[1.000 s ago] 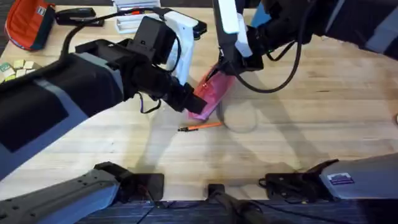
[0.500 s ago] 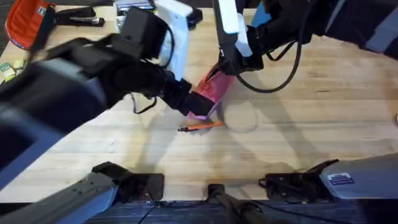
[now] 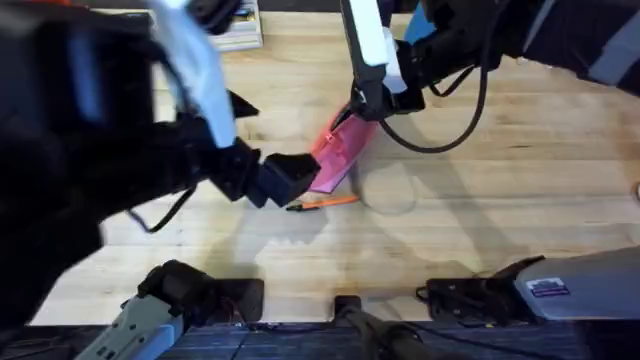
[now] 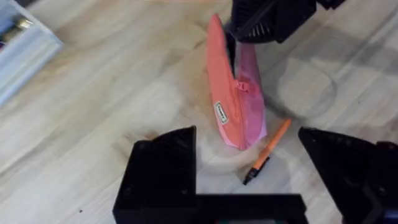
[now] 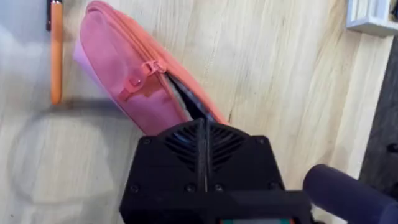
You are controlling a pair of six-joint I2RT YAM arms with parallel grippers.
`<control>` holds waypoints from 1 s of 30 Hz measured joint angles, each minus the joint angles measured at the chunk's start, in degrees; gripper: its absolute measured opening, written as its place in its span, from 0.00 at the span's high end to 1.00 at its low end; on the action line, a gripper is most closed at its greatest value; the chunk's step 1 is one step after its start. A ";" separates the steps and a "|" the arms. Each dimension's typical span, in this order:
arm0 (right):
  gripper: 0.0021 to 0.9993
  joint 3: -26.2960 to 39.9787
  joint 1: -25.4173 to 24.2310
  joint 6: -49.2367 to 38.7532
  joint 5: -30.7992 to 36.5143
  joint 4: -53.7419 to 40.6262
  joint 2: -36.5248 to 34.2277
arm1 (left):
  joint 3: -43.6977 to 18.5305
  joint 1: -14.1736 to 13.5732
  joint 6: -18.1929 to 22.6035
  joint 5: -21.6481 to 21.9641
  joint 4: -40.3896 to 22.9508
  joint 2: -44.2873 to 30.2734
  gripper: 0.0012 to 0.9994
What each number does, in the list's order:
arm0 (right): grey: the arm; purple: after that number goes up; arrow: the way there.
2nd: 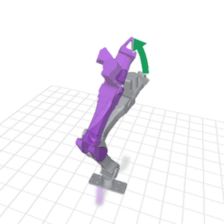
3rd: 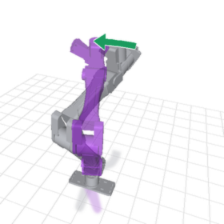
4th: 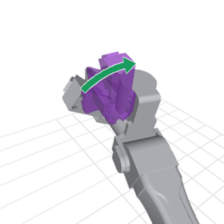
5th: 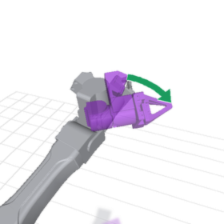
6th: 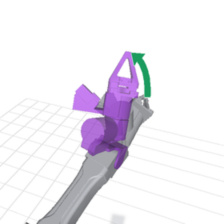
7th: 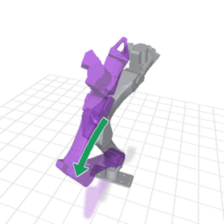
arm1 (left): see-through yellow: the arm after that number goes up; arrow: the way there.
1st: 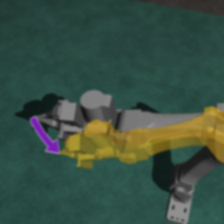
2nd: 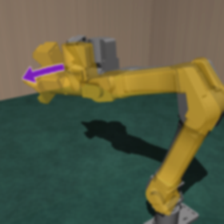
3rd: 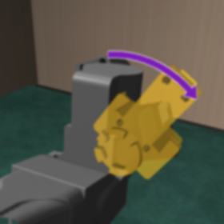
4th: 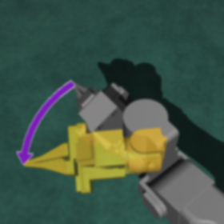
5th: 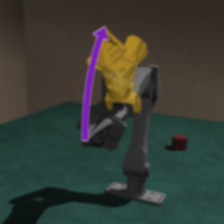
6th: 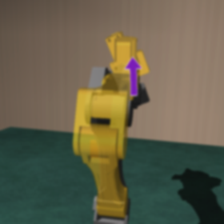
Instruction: Unzip the bag, pick up the pens from the table one at a time and place them inside, then zip the bag closed.
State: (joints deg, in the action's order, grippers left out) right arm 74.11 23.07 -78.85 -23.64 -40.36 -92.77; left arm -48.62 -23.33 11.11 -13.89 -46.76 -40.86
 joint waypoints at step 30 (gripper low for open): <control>0.97 0.11 0.86 -4.17 -0.17 0.98 -10.16 | -0.13 0.02 0.00 4.09 -0.17 7.95 0.01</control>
State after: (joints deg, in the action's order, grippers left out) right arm 74.22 23.93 -83.02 -23.81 -39.38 -102.94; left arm -48.75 -23.31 11.11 -9.80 -46.94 -32.91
